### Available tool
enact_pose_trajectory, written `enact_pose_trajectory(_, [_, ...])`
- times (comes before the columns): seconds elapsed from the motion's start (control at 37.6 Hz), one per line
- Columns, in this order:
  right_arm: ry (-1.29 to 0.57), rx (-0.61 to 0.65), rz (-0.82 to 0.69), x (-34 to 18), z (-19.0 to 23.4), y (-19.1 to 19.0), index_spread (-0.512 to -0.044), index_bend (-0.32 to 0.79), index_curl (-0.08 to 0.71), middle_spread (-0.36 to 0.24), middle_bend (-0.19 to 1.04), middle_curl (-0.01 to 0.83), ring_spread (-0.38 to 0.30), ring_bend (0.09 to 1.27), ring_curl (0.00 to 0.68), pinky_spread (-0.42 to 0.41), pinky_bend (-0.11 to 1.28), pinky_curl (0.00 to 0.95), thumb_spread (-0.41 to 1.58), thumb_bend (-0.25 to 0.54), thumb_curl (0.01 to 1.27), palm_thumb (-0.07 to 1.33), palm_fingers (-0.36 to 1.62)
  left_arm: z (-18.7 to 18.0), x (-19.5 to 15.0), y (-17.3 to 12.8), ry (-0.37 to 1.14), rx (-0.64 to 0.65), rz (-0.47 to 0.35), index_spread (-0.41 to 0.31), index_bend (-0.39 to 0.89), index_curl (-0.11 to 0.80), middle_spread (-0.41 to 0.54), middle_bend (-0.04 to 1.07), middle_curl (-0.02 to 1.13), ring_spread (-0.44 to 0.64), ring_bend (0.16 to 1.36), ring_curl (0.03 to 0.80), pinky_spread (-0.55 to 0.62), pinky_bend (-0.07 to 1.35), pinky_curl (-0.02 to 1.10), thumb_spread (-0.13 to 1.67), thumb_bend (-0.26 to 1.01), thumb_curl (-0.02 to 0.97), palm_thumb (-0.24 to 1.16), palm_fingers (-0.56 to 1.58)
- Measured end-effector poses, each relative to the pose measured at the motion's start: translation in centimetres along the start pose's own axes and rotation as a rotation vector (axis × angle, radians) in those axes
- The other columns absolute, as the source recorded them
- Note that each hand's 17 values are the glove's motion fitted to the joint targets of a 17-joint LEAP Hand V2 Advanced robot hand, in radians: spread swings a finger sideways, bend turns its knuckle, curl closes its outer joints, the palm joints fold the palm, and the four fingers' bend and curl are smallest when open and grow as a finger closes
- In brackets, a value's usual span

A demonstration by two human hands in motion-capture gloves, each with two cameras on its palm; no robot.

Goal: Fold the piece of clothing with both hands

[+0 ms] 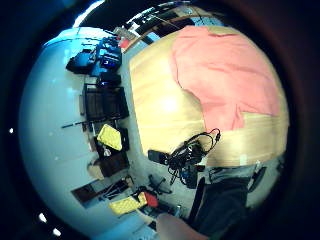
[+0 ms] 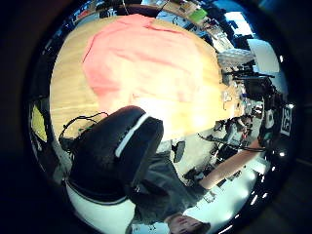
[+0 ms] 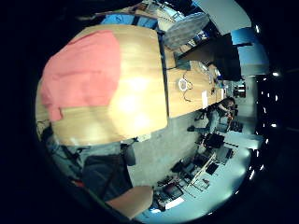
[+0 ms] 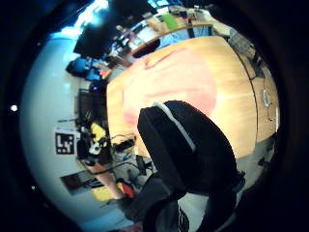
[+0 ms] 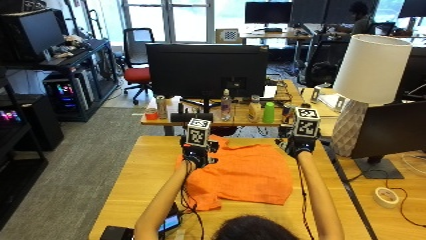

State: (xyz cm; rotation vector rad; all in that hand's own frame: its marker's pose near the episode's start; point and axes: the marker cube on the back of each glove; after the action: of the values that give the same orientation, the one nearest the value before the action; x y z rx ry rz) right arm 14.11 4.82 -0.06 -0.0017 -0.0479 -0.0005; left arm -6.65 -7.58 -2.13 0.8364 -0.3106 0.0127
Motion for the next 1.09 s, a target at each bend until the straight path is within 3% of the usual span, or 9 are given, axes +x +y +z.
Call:
enact_pose_trajectory(0.16, [0.027, -0.028, -0.024, 1.1, 2.2, 0.4, -0.361, 0.10, 0.223, -0.096, 0.20, 0.319, 0.023, 0.48, 0.305, 0.169, 0.45, 0.328, 1.24, -0.004, 0.18, 0.33, 0.42, 4.1, -0.7, -0.7, -0.026, -0.106, 0.046, -0.021, 0.11, 0.238, 0.248, 0.18, 0.26, 0.42, 0.65, 0.245, 0.42, 0.49, 0.31, 1.08, -0.03, 0.189, 0.09, -0.04])
enact_pose_trajectory(0.48, [0.087, -0.091, -0.091, 0.5, 7.8, -0.3, -0.358, 0.08, 0.192, -0.102, 0.20, 0.344, -0.020, 0.55, 0.340, 0.123, 0.48, 0.352, 1.22, -0.002, 0.21, 0.41, 0.46, 10.3, 0.2, -2.4, -0.016, -0.183, 0.109, -0.027, 0.09, 0.201, 0.269, 0.17, 0.25, 0.44, 0.66, 0.247, 0.42, 0.54, 0.33, 0.91, -0.03, 0.237, 0.08, -0.10])
enact_pose_trajectory(0.59, [0.119, -0.137, -0.129, -0.1, 10.7, -1.0, -0.356, 0.08, 0.184, -0.103, 0.20, 0.350, -0.025, 0.57, 0.349, 0.109, 0.49, 0.356, 1.22, 0.003, 0.22, 0.45, 0.47, 12.1, 0.2, -2.9, -0.034, -0.211, 0.077, -0.027, 0.10, 0.193, 0.270, 0.17, 0.25, 0.45, 0.66, 0.247, 0.42, 0.54, 0.33, 0.89, -0.03, 0.247, 0.08, -0.10])
enact_pose_trajectory(0.72, [0.143, -0.170, -0.139, -0.6, 12.6, -0.4, -0.356, 0.09, 0.178, -0.103, 0.20, 0.357, -0.037, 0.57, 0.354, 0.103, 0.50, 0.358, 1.21, -0.003, 0.23, 0.48, 0.48, 13.2, 0.1, -1.2, -0.073, -0.384, -0.042, -0.026, 0.11, 0.190, 0.271, 0.17, 0.25, 0.44, 0.66, 0.249, 0.42, 0.53, 0.33, 0.88, -0.03, 0.259, 0.09, -0.08])
enact_pose_trajectory(0.85, [0.151, -0.209, -0.148, -0.6, 14.9, -0.9, -0.356, 0.09, 0.174, -0.104, 0.21, 0.364, -0.046, 0.57, 0.356, 0.094, 0.50, 0.360, 1.20, -0.005, 0.24, 0.51, 0.48, 11.8, 0.1, 2.5, -0.102, -0.337, -0.042, -0.026, 0.11, 0.189, 0.254, 0.19, 0.26, 0.42, 0.67, 0.252, 0.40, 0.52, 0.33, 0.88, -0.02, 0.271, 0.12, -0.04])
enact_pose_trajectory(0.99, [0.171, -0.237, -0.143, -0.1, 17.1, -1.7, -0.355, 0.09, 0.173, -0.104, 0.21, 0.369, -0.050, 0.57, 0.357, 0.089, 0.50, 0.361, 1.19, -0.010, 0.25, 0.53, 0.48, 12.8, -0.2, 2.6, -0.136, -0.361, -0.034, -0.021, 0.13, 0.194, 0.227, 0.20, 0.27, 0.39, 0.67, 0.254, 0.39, 0.50, 0.33, 0.88, -0.02, 0.279, 0.14, -0.02])
enact_pose_trajectory(1.09, [0.168, -0.282, -0.158, 0.1, 18.5, -1.5, -0.355, 0.10, 0.172, -0.110, 0.21, 0.374, -0.058, 0.57, 0.357, 0.085, 0.50, 0.361, 1.18, -0.007, 0.25, 0.56, 0.50, 13.9, -1.2, 2.2, -0.228, -0.407, -0.133, -0.020, 0.14, 0.207, 0.200, 0.20, 0.29, 0.37, 0.66, 0.253, 0.38, 0.49, 0.33, 0.89, -0.02, 0.283, 0.16, 0.01])
